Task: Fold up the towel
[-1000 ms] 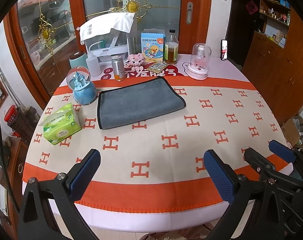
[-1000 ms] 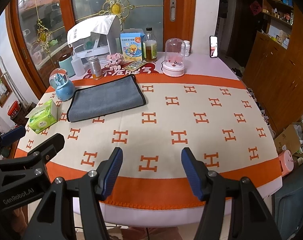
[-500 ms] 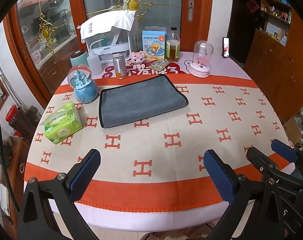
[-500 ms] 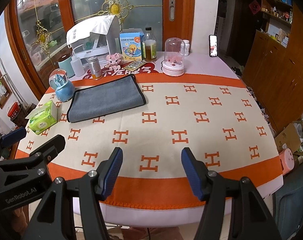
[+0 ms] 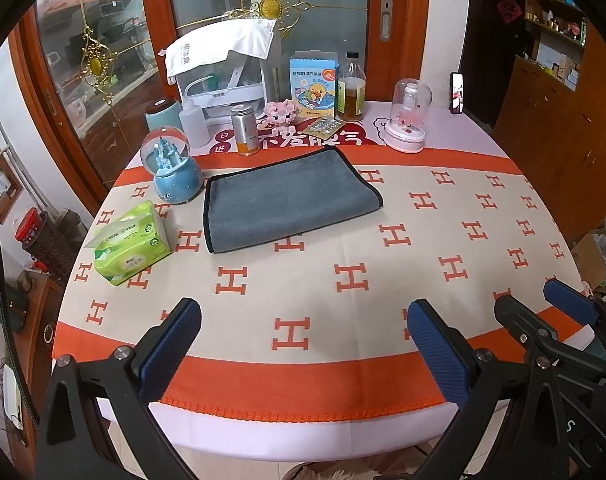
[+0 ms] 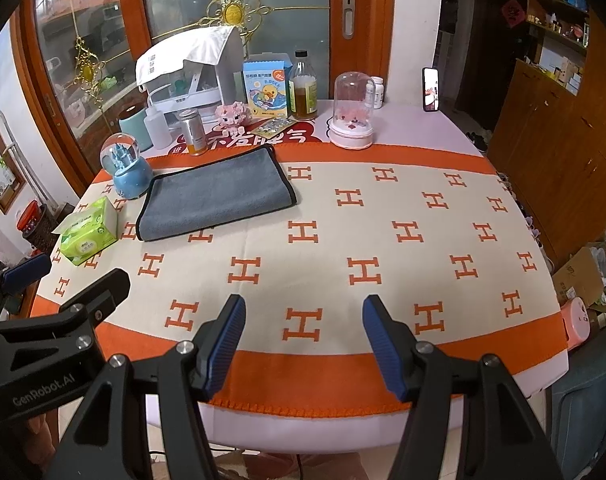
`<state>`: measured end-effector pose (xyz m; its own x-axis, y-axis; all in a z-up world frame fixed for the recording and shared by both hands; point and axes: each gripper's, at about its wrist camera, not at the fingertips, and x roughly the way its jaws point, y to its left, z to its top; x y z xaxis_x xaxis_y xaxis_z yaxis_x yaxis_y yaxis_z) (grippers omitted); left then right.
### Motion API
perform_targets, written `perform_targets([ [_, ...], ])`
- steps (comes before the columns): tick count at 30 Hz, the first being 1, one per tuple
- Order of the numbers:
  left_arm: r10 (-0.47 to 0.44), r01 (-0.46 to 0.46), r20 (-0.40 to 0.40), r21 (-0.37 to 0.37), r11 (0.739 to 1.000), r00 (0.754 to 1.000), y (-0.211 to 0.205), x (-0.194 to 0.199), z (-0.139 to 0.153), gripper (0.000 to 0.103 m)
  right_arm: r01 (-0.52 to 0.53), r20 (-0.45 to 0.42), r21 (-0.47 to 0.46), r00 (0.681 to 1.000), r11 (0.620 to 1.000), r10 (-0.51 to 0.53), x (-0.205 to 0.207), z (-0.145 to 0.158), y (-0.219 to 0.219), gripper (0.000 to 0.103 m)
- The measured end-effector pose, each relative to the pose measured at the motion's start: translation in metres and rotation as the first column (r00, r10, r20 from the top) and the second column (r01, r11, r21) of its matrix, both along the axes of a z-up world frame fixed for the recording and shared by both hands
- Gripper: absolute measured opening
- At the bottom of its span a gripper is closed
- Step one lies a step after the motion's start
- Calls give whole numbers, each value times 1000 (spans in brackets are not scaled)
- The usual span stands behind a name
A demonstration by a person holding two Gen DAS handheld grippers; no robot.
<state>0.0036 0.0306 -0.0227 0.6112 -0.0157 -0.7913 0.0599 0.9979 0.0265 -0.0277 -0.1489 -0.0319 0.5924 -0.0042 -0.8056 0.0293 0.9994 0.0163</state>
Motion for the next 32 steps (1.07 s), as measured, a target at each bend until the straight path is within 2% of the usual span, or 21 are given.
perform_targets([
  [32,27,-27,-5,17,999,1000,1,-2,5,102,-6,1,-2,1000,1000,6,1,1,1,61],
])
